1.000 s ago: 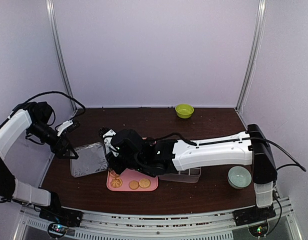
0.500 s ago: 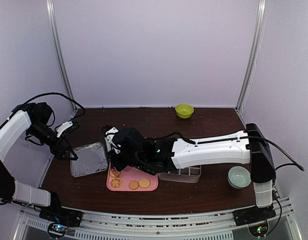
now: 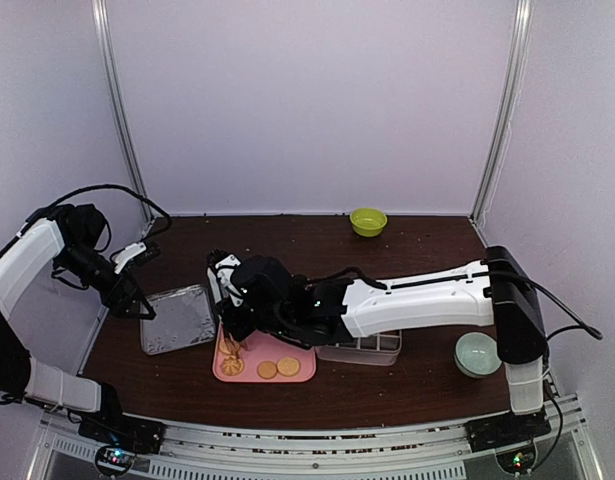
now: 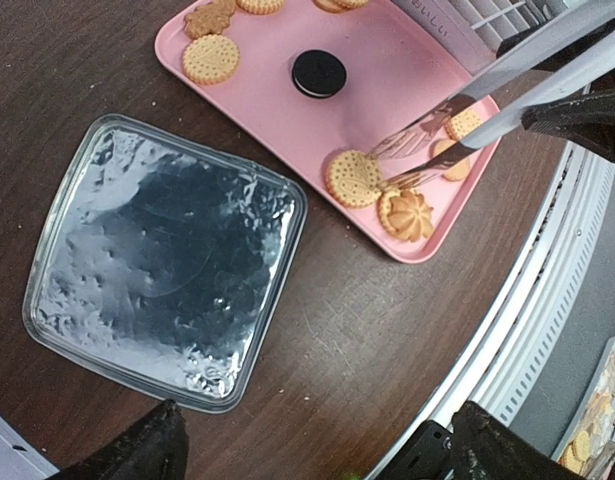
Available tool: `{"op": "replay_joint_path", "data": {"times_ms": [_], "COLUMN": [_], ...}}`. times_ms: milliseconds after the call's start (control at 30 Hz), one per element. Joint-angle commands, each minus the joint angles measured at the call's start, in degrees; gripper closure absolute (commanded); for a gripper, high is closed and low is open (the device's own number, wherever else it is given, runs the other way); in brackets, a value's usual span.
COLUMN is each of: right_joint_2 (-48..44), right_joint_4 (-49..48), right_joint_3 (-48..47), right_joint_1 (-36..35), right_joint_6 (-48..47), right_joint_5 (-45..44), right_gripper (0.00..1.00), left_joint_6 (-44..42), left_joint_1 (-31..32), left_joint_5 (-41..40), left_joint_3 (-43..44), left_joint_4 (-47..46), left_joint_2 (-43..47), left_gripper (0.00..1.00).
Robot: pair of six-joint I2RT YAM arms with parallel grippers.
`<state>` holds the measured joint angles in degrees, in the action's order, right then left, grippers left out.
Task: Pack the cookies
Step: Adjust the fake cookies on the plate.
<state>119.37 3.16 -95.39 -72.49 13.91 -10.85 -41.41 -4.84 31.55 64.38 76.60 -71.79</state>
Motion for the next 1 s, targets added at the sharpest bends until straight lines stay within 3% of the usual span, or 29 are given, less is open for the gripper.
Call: {"op": "replay_joint_path", "data": {"times_ms": [0, 667, 967], "right_joint_2": [-3.1, -1.1, -4.6], "right_joint_4": [-4.9, -8.6, -13.0], "right_joint_3": [3.1, 4.2, 12.2], "right_joint_1": [-0.3, -3.1, -4.5], "right_joint_6": [1.3, 2.2, 2.6], "right_joint_5": [0.5, -1.2, -1.9], "right_gripper": [0.68, 0.7, 0.64], "left_joint_6": [0.5, 0.2, 1.1], "left_joint_1": [-0.5, -0.5, -0.5], "left_joint_5": [-1.0, -2.6, -3.1], "left_joint_3": [1.0, -2.6, -1.5], "left_joint_4": [0.4, -0.2, 0.3], "left_joint_2": [1.5, 5.6, 5.1], "left_gripper": [0.06, 0.07, 0.07]}}
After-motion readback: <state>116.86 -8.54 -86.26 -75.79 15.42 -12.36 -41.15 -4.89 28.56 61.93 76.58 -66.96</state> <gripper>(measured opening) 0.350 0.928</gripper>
